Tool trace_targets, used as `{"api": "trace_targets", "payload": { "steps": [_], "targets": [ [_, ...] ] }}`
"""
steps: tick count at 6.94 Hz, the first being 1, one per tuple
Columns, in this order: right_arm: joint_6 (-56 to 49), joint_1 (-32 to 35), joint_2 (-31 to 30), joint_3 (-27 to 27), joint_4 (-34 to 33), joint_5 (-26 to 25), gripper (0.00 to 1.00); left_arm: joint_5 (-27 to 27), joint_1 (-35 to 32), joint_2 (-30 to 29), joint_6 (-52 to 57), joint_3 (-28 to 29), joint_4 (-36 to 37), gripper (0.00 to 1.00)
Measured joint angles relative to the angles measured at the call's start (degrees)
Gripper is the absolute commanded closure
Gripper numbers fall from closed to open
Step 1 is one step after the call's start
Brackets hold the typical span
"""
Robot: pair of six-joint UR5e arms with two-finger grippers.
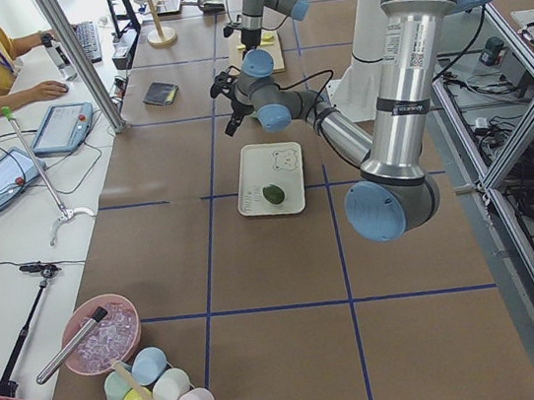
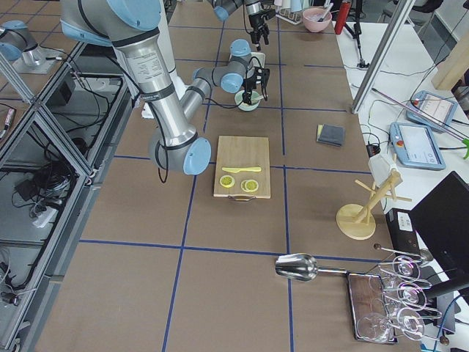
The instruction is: Put spoon and bun in bowl
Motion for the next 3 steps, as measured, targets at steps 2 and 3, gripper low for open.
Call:
{"api": "trace_targets", "payload": {
  "steps": [2, 3],
  "targets": [
    [-13.92, 13.64, -13.02, 5.27, 0.02, 12.30, 0.00, -8.04, -9.95, 7.50, 13.30, 0.51, -1.06, 0.01],
    [-24.47, 21.80, -17.94, 5.63, -0.38, 17.84, 0.00, -10.73, -15.77, 11.07, 20.72, 1.58, -0.94, 0.01]
  ]
}}
